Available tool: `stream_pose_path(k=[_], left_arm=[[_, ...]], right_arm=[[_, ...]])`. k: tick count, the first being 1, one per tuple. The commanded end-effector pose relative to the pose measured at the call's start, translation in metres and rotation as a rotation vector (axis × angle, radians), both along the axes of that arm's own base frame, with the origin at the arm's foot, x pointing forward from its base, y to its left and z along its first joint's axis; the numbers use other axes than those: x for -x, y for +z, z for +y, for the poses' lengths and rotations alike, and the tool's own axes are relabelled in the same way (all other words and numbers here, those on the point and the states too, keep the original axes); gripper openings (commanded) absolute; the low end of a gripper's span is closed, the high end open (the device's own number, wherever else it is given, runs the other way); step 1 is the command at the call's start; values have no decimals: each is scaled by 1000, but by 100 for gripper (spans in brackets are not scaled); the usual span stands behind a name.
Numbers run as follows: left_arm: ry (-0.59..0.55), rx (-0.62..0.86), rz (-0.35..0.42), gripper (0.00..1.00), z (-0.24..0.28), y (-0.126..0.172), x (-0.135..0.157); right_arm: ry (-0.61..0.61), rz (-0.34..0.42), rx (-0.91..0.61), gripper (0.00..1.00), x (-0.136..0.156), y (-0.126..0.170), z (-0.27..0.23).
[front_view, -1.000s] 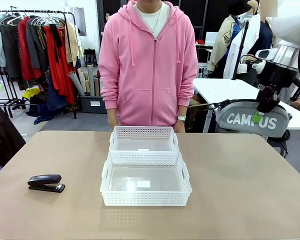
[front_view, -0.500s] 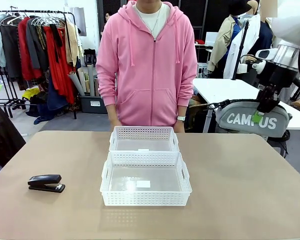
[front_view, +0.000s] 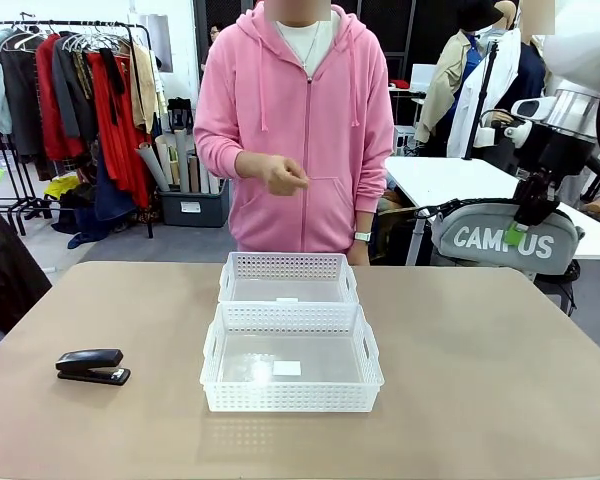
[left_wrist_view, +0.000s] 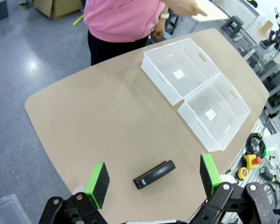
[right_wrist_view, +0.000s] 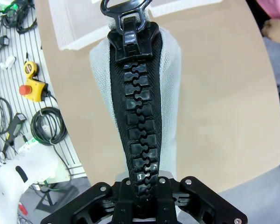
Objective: Distribute items into two baskets.
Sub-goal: Move the picked Pencil pouch towards the Organizing basket indicated by the person, stopping as directed.
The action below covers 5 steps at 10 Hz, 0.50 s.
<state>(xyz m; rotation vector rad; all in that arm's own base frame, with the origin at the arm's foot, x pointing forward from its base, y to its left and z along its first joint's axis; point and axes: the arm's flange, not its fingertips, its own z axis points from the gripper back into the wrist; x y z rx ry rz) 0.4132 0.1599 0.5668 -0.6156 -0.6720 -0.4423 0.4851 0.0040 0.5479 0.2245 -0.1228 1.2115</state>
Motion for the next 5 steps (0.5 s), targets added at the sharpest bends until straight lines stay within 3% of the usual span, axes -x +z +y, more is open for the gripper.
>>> stream_pose_path(k=[1,5], left_arm=[[1,8,-9,100,0,1,0],[1,8,-9,100,0,1,0]], right_arm=[[-5,-7,0,0,1,5,1],[-5,-7,0,0,1,5,1]])
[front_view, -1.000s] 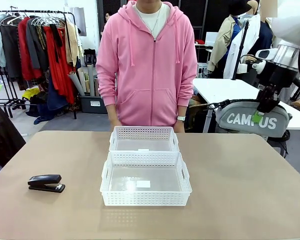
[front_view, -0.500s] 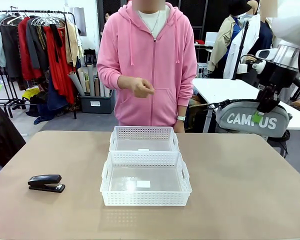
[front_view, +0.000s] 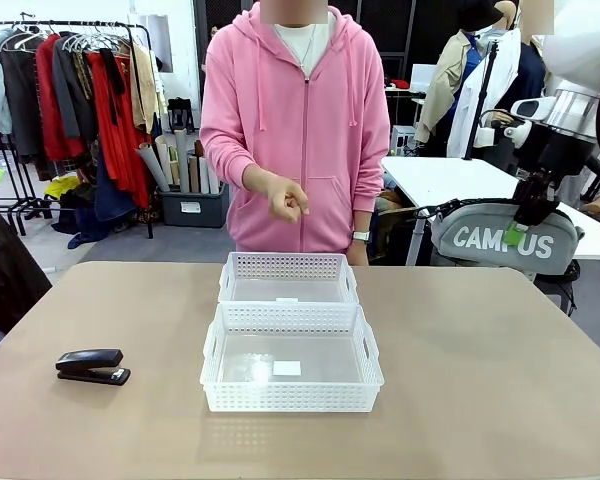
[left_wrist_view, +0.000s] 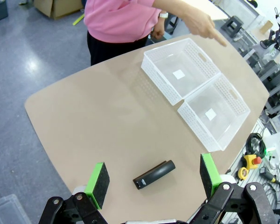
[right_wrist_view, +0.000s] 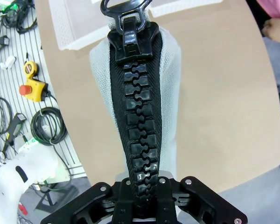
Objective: Distribute items into two baskets.
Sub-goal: Move the picked Pencil pouch towards the Organizing basket indicated by the person, stopping as directed.
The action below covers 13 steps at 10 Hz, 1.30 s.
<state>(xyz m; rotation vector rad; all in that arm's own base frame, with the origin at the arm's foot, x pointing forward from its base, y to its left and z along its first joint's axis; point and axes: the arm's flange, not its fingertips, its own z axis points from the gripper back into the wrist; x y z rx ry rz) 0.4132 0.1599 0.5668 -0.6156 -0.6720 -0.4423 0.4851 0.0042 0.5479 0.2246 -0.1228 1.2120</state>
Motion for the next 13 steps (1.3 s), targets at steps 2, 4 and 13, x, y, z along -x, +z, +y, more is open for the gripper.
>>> stream_pose_path(k=[2,4,13], left_arm=[[1,8,-9,100,0,1,0],[1,8,-9,100,0,1,0],[1,8,-9,100,0,1,0]], right_arm=[[-5,-7,0,0,1,5,1],[-5,-7,0,0,1,5,1],[-5,-7,0,0,1,5,1]])
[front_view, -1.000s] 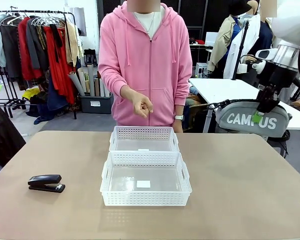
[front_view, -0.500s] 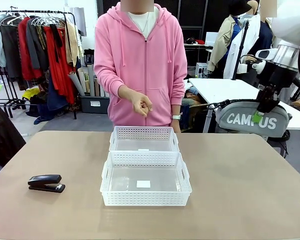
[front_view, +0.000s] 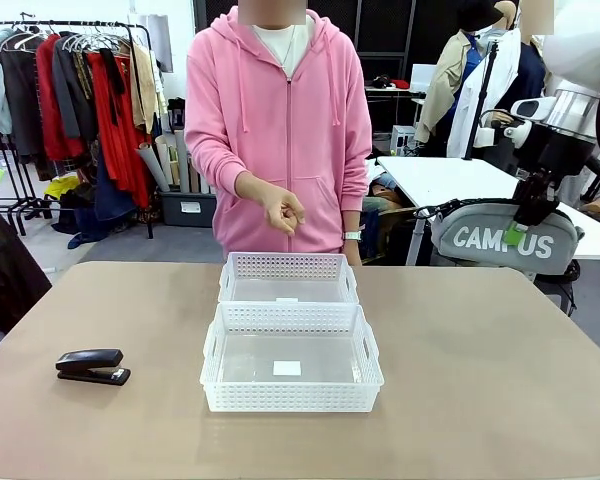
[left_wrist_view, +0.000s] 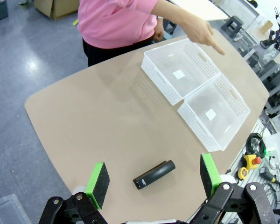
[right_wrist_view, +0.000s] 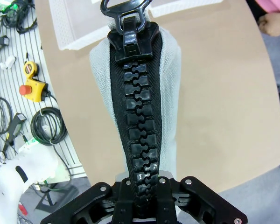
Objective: Distribute items into two baskets.
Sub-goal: Move the picked Pencil pouch towards the Organizing basket indicated by the person, stopping as directed.
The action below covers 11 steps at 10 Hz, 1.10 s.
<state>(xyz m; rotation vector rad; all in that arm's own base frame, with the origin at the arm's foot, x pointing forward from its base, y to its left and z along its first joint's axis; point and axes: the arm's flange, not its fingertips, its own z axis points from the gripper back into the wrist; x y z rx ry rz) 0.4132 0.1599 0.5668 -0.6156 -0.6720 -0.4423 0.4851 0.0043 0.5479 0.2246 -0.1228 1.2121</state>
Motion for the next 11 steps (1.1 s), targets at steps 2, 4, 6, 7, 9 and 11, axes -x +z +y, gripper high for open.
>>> stream_pose_path(k=[2,4,6,7,9,11], left_arm=[[1,8,-9,100,0,1,0],[1,8,-9,100,0,1,0],[1,8,-9,100,0,1,0],[1,8,-9,100,0,1,0],[1,8,-9,100,0,1,0],[1,8,-9,100,0,1,0]], right_arm=[[-6,-7,0,0,1,5,1],[-6,-7,0,0,1,5,1],[-6,-7,0,0,1,5,1],[-6,-7,0,0,1,5,1],[-6,-7,0,0,1,5,1],[-10,1,2,0,-1,-1,4]])
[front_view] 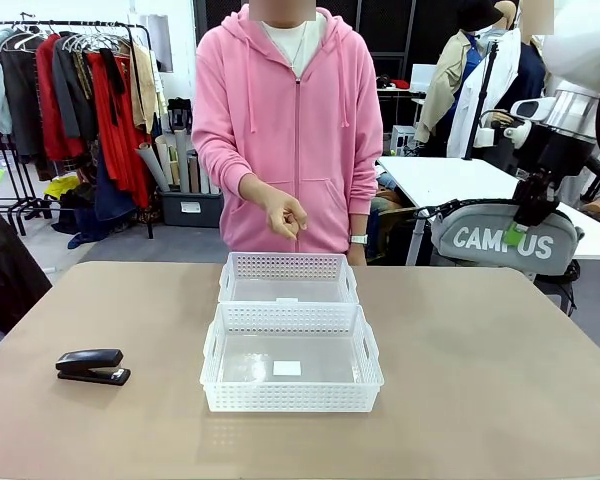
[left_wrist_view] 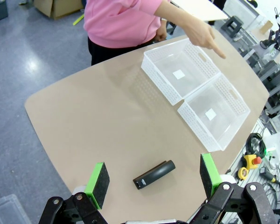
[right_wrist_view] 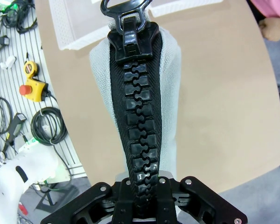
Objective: Distribute items into two baskets.
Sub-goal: Move the picked Pencil pouch towards the Organizing basket indicated by the person, stopping as directed.
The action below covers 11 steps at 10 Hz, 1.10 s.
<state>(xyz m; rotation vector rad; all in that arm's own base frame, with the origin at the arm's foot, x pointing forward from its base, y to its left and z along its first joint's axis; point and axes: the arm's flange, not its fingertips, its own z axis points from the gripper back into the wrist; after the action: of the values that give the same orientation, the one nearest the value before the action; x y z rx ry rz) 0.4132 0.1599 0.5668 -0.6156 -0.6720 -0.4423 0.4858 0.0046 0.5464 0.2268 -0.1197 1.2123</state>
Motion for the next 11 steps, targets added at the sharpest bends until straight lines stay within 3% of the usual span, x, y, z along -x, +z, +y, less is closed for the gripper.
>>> stream_pose_path(k=[1,6,11], left_arm=[[1,8,-9,100,0,1,0],[1,8,-9,100,0,1,0],[1,8,-9,100,0,1,0]], right_arm=[[-36,2,18,0,-5,-1,7],[-88,15,94,0,-45,-10,36],[-149,-19,202,0,-89,-26,75]])
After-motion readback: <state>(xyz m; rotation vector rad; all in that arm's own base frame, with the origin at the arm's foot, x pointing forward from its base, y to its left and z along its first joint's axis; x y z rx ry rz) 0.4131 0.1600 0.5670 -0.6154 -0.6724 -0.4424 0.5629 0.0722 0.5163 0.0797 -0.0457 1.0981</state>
